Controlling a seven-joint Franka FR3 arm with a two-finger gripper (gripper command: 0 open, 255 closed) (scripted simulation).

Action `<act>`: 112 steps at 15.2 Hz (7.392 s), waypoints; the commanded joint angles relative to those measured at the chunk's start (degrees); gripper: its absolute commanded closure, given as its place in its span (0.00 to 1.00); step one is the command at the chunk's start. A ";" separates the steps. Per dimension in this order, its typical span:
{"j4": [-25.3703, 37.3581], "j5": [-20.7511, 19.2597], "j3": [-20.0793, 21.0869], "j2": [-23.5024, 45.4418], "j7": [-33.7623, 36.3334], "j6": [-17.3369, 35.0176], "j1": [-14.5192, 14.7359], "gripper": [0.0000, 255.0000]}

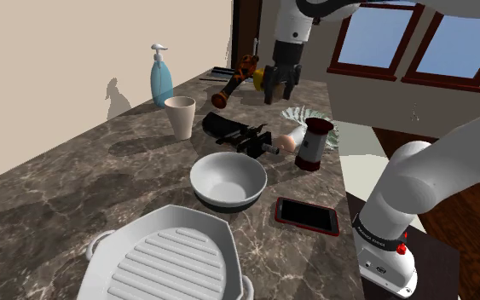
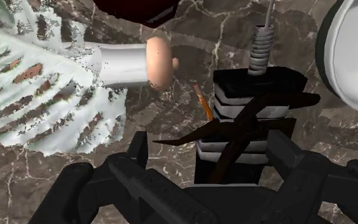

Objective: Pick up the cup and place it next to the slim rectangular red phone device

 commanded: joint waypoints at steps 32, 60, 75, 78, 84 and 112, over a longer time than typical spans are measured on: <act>40.90 -2.06 5.81 49.97 17.10 13.77 2.58 0.00; 51.65 -2.41 5.89 50.49 18.13 3.58 2.84 1.00; 21.33 3.57 4.90 19.25 14.99 2.77 0.85 1.00; 16.53 4.48 4.26 12.72 14.45 1.01 0.99 1.00; 9.07 5.61 2.83 0.14 13.87 -4.21 1.53 1.00; -8.75 5.94 -0.94 -36.00 14.57 -22.76 3.61 1.00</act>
